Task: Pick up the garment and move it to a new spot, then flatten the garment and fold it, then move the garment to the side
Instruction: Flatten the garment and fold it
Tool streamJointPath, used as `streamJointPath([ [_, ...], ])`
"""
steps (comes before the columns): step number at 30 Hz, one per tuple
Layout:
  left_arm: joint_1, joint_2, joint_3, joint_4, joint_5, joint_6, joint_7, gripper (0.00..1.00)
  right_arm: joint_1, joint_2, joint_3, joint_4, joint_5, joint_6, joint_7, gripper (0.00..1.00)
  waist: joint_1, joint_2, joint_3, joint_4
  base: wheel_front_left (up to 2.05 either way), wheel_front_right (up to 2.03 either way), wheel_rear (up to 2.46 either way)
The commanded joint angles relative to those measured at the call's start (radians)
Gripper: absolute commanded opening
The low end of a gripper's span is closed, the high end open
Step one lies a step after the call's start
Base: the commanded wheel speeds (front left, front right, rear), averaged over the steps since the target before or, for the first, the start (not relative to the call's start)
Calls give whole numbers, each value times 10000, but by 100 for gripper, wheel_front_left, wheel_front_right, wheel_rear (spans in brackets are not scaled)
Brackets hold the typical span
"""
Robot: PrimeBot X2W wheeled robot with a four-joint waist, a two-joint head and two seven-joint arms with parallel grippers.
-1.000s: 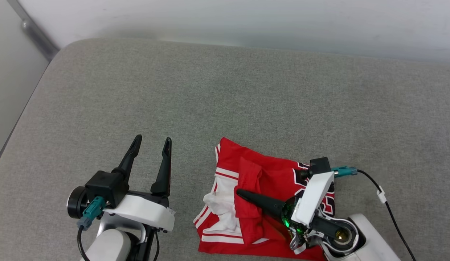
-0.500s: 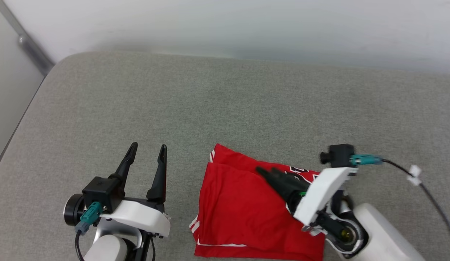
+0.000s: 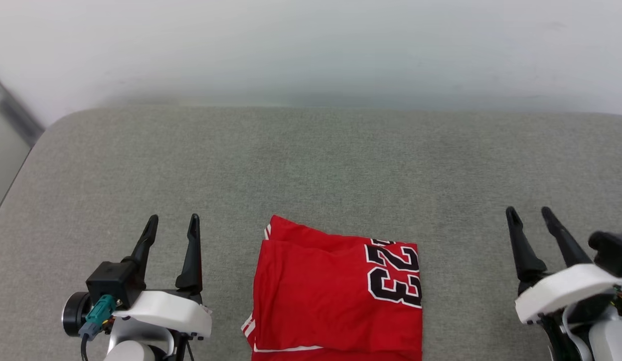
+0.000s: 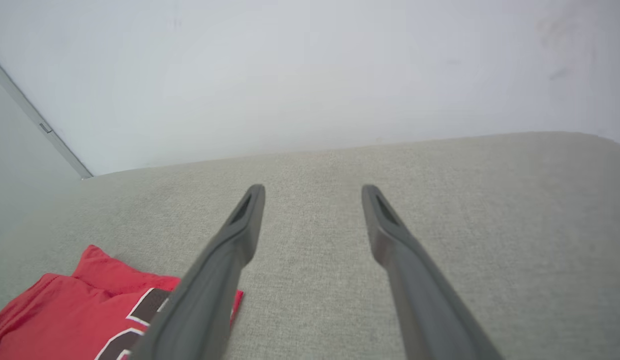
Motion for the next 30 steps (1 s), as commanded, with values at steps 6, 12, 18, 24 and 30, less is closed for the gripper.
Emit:
streamJointPath([
  [6, 453, 27, 313, 119, 274, -8, -43, 100, 1510, 874, -1067, -2532, -2178, 0, 403, 100, 0, 0, -406, -346, 0, 0, 0],
  [12, 860, -46, 470, 271, 489, -80, -43, 100, 2536, 1346, -1152, -3803, -3020, 0, 800, 100, 0, 0, -700, -509, 0, 0, 0],
  [18, 1234, -150, 581, 428, 620, -194, -44, 100, 3173, 1555, -1187, -4329, -3148, 0, 993, 100, 0, 0, -847, -601, 0, 0, 0],
  [24, 1280, -269, 661, 509, 769, -331, -44, 100, 3224, 1597, -1180, -4533, -3110, 0, 1154, 100, 0, 0, -844, -552, 0, 0, 0],
  [30, 1168, -346, 804, 487, 901, -456, -44, 100, 3157, 1605, -1206, -4588, -2969, 0, 1211, 100, 0, 0, -808, -457, 0, 0, 0],
])
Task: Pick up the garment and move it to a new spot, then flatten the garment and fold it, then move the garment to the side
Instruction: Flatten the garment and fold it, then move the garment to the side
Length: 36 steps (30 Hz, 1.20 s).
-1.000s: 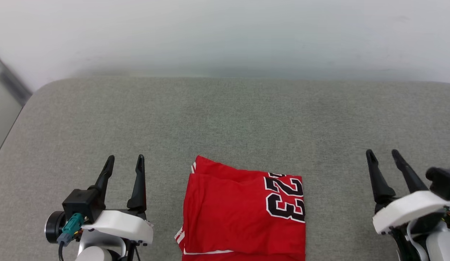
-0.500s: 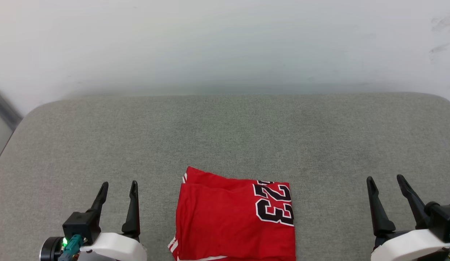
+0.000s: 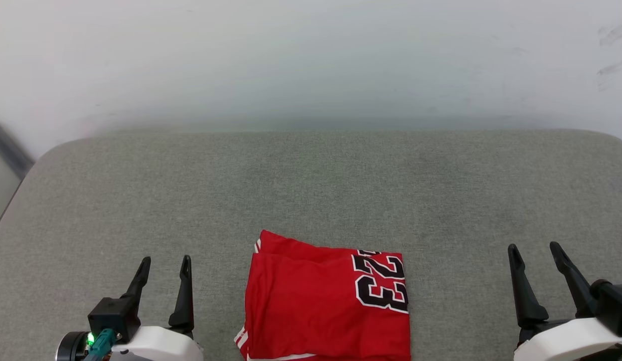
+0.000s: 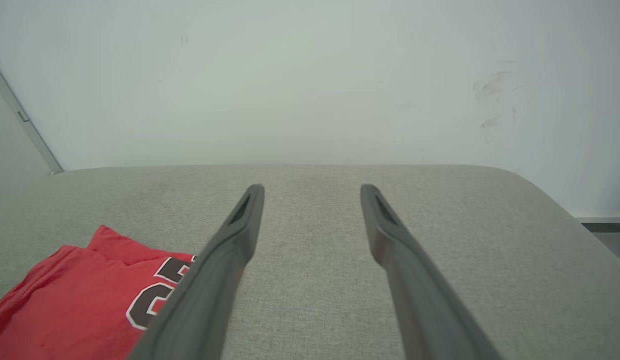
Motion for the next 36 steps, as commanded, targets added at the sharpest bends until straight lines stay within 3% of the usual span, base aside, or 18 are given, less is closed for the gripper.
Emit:
streamJointPath([
  [1, -66, -43, 72, -40, 78, -49, -44, 100, 40, 37, 2, -54, 103, 0, 27, 100, 0, 0, 8, 21, 0, 0, 0],
  [9, -380, -272, 281, -247, 285, -220, -44, 100, -92, 21, -453, 489, 1296, 0, 472, 100, 0, 0, 206, 298, 0, 0, 0],
  [15, -753, -643, 408, -709, 566, -454, -36, 100, -376, -705, -596, 1810, 3325, 0, 1674, 100, 0, 0, 795, 804, 0, 0, 0],
  [19, -986, -951, 477, -923, 741, -658, -35, 100, -676, -1240, 128, 2785, 4865, 0, 2847, 100, 0, 0, 1190, 1170, 0, 0, 0],
  [23, -1212, -1205, 561, -1018, 907, -904, -33, 100, -1141, -1321, 788, 3565, 6111, 0, 3553, 100, 0, 0, 1586, 1515, 0, 0, 0],
  [35, -1627, -1668, 1035, -878, 1399, -1463, -35, 100, -2425, -1415, 2556, 5478, 8246, -11, 4787, 100, 0, 0, 2224, 2031, 0, 0, 0],
  [36, -1612, -1697, 1083, -861, 1429, -1503, -35, 100, -2502, -1414, 2604, 5505, 8363, -11, 4716, 36, 0, 0, 2225, 2034, 0, 0, 0],
])
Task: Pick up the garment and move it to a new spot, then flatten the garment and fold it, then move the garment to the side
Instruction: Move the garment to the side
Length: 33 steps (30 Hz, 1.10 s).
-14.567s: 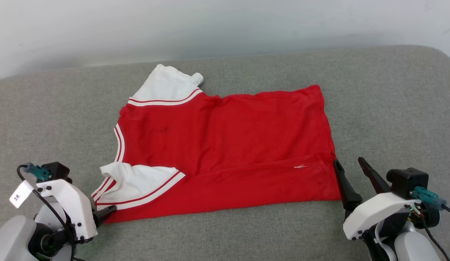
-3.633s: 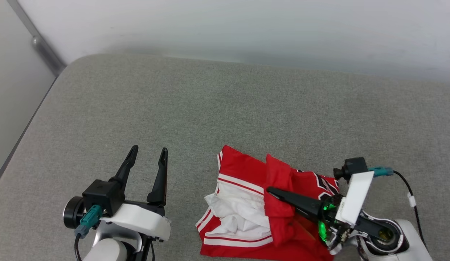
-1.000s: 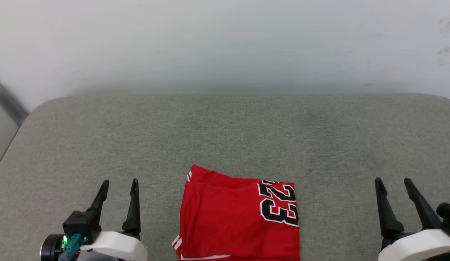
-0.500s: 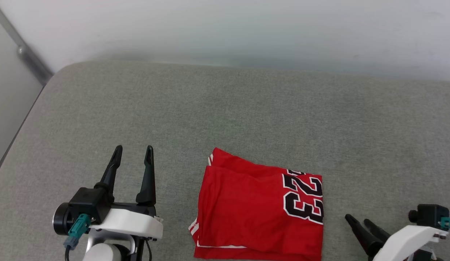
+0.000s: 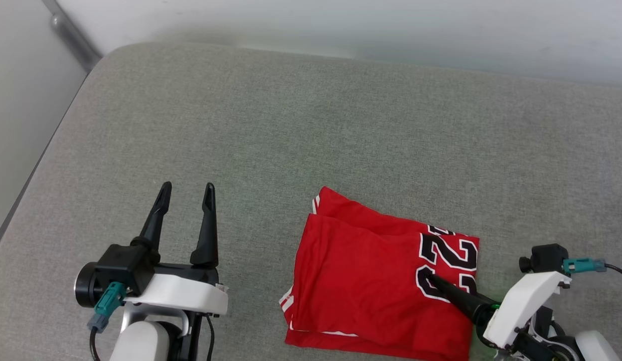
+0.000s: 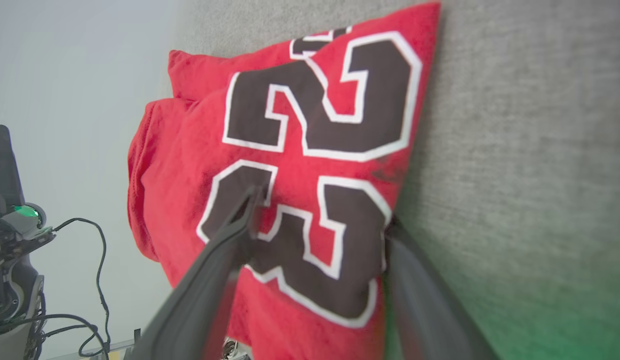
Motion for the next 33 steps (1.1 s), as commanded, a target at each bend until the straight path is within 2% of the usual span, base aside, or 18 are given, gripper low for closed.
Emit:
streamJointPath([
  [1, -97, -67, 118, 31, 98, -81, -24, 100, 72, 73, 365, 415, 178, -24, 124, 0, -1, 0, 1, 14, 0, 0, 0],
  [6, 81, -175, 328, 143, 222, -202, -24, 100, -245, -351, 825, 115, -170, -21, -416, 0, -1, 0, -252, -183, 0, 0, 0],
  [10, 187, -158, 395, 202, 350, -279, -24, 100, -446, -728, 1055, 25, -1005, -21, -891, 0, -1, 0, -519, -450, 0, 0, 0],
  [14, 404, -106, 450, 126, 525, -341, -22, 100, -584, -957, 1119, 74, -2263, -19, -1142, 0, -1, 0, -829, -1149, 0, 0, 0],
  [22, 584, 87, 459, -212, 700, -443, -22, 100, -750, -1327, 745, -210, -3854, -16, -635, 0, -1, 0, -772, -3457, 0, 0, 0],
  [29, 233, 331, 269, -613, 829, -564, 104, 100, -1471, -1297, 632, -117, -4175, -16, -521, 0, -1, 0, 14, -5618, 0, 0, 0],
  [33, -81, 505, 91, -1026, 909, -636, 355, 100, -2287, -1243, 572, 256, -4161, -16, -829, 0, -1, 0, 697, -6498, 0, 0, 0],
])
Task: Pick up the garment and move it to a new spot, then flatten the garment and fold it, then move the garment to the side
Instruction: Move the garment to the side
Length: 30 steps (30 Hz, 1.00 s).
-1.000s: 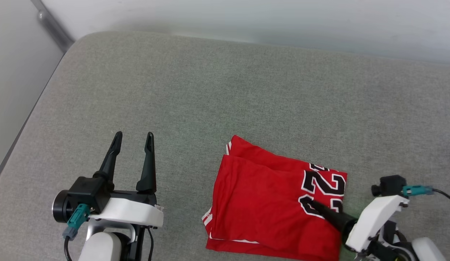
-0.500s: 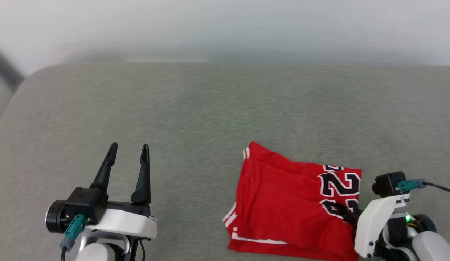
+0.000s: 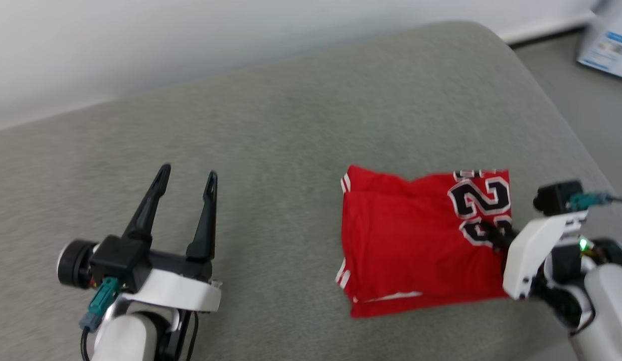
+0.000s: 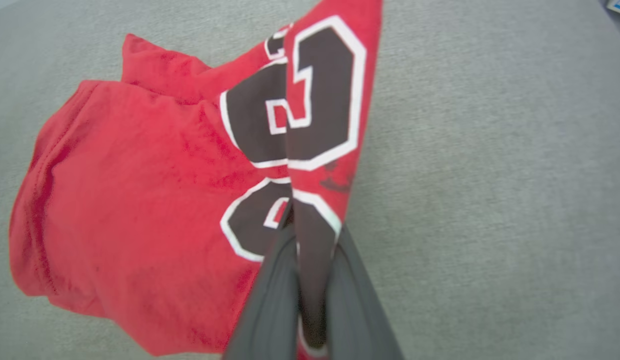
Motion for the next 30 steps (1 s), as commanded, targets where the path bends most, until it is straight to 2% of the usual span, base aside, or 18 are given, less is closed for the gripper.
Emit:
streamJointPath([
  [1, -319, 120, -83, -173, 101, -73, 99, 100, -530, 35, -80, 169, -19, -7, -198, 0, 0, 0, 1119, -1222, 0, 0, 0],
  [6, -1067, 379, -473, -793, 281, -195, 447, 100, -1861, -67, -458, 1017, -217, -7, -796, 0, 0, 0, 2275, -1423, 0, 0, 0],
  [15, -2292, 755, -1176, -1688, 413, -391, 847, 100, -4105, -984, -1983, 2705, -1430, -7, -1468, 0, 0, 0, 3987, -799, 0, 0, 0],
  [26, -3131, 1032, -1420, -2112, 355, -444, 920, 100, -5777, -1406, -4210, 4512, -3579, -8, -2343, 0, 0, 0, 4980, -67, 0, 0, 0],
  [30, -3239, 1111, -1491, -2219, 385, -454, 936, 100, -5994, -1227, -4924, 5189, -4311, -8, -2768, 0, 0, 0, 5084, 17, 0, 0, 0],
])
